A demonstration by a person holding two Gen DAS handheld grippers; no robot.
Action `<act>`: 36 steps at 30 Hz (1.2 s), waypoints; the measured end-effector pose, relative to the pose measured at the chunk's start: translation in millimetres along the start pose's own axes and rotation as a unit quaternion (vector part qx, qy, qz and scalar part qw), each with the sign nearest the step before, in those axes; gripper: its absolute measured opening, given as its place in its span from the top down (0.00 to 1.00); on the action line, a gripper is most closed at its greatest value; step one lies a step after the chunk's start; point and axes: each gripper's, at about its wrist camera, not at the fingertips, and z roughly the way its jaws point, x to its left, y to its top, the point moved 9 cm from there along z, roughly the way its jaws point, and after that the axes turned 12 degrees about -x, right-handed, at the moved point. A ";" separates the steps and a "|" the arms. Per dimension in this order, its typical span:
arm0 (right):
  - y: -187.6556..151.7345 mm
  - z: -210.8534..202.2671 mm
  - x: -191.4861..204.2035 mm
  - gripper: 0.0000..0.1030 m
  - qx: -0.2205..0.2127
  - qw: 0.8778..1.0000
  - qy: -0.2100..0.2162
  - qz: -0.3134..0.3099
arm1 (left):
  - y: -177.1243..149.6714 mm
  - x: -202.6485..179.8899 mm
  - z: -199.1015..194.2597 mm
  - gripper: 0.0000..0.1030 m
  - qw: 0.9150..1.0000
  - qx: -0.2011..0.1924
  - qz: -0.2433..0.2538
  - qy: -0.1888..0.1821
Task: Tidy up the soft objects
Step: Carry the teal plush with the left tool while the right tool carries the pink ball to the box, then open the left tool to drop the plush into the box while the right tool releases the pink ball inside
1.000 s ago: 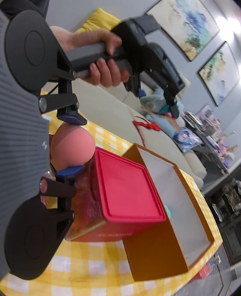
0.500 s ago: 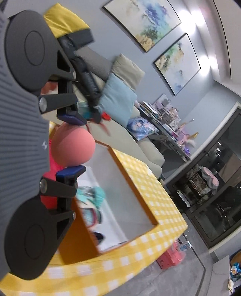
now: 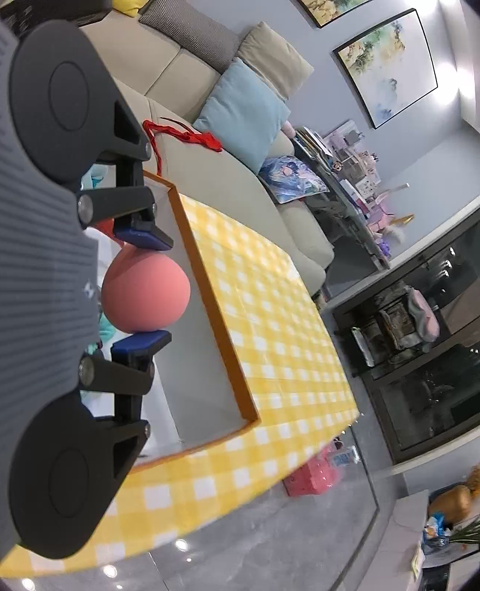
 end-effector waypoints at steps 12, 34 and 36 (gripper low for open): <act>-13.3 20.9 20.6 0.54 0.044 0.998 0.026 -0.045 | 6.2 -4.3 23.4 0.15 0.998 0.039 0.034 0.027; -31.9 30.8 16.8 0.52 0.074 0.995 -0.012 -0.069 | 37.9 14.2 -3.9 0.00 0.995 -0.021 -0.091 -0.030; -31.6 32.3 5.5 0.52 0.078 0.994 -0.044 -0.069 | 38.1 11.8 -9.5 0.00 0.996 -0.029 -0.075 -0.024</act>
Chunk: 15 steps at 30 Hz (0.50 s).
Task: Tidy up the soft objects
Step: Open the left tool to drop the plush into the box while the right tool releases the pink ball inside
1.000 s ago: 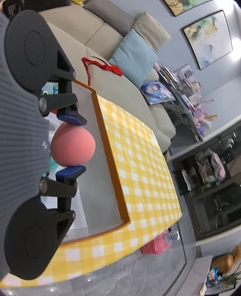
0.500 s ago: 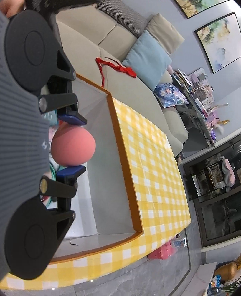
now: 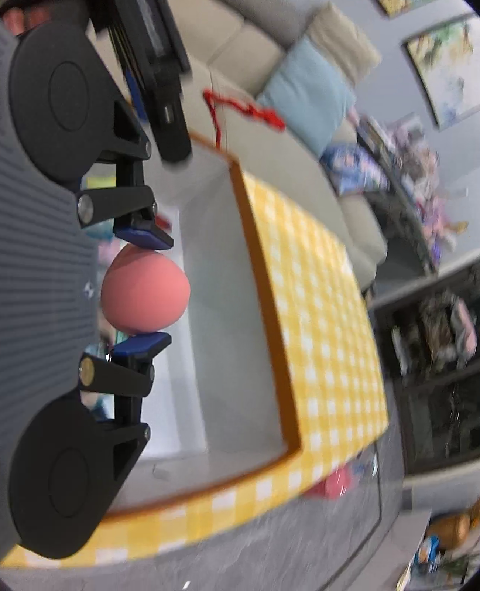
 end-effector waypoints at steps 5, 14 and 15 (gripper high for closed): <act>0.6 -0.7 -27.5 0.52 0.004 0.998 -0.068 0.006 | -4.2 -10.4 -0.5 0.00 0.999 0.003 0.033 -0.002; 3.9 -4.9 -20.1 0.43 -0.012 0.994 -0.088 -0.062 | -15.3 -16.7 4.1 0.00 0.999 0.027 0.012 -0.026; 4.3 -5.1 -19.0 0.39 -0.013 0.995 -0.081 -0.059 | -16.2 -17.1 4.4 0.00 0.999 0.028 0.012 -0.026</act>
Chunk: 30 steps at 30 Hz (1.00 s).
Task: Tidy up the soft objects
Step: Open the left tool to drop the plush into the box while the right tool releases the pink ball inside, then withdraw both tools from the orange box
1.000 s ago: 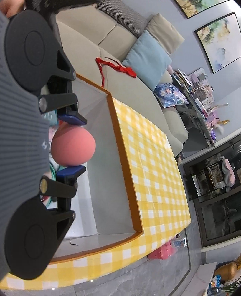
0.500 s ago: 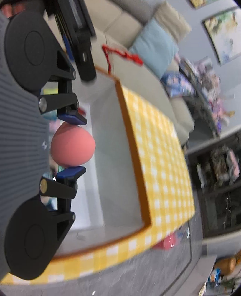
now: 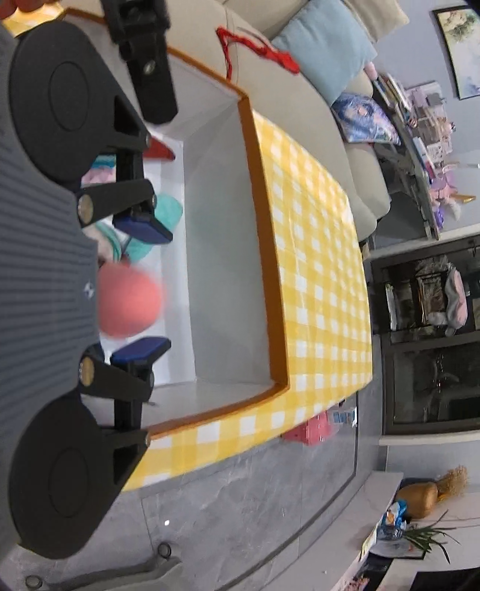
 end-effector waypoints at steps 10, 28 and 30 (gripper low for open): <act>7.9 -6.5 13.3 0.03 -0.029 0.999 0.027 -0.013 | 7.4 10.9 -6.4 0.01 0.999 -0.007 -0.042 -0.017; -2.0 -29.3 31.8 0.03 -0.072 0.995 0.014 -0.067 | 12.0 -3.1 -34.5 0.00 1.000 -0.017 0.020 -0.009; -0.9 -39.5 27.9 0.03 -0.087 0.995 0.006 -0.052 | 12.5 -4.4 -38.9 0.00 1.000 -0.018 0.025 -0.005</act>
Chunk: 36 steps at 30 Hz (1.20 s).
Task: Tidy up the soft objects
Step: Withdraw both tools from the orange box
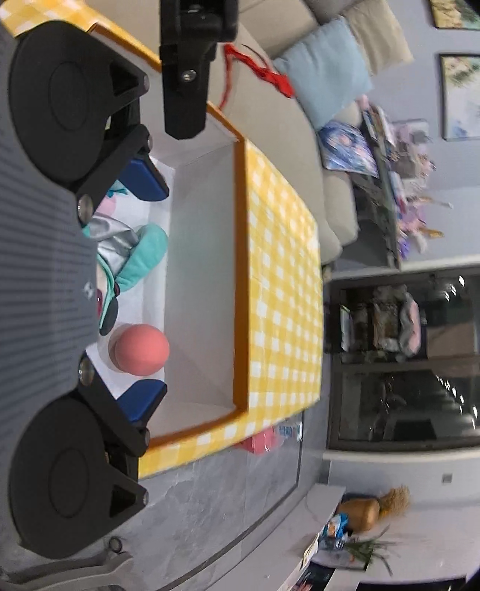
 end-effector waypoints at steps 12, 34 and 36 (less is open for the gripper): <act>7.0 -80.5 12.6 0.03 -0.063 0.998 0.010 0.013 | -4.0 -10.9 -43.9 0.00 1.000 -0.008 0.000 -0.006; -91.7 -212.8 53.5 0.03 0.029 0.998 0.031 0.045 | -42.1 -27.6 -154.3 0.00 0.997 -0.016 0.072 -0.019; -103.6 -215.8 61.7 0.03 0.058 0.994 0.048 0.080 | -49.2 -20.8 -163.5 0.00 0.998 -0.006 0.058 -0.020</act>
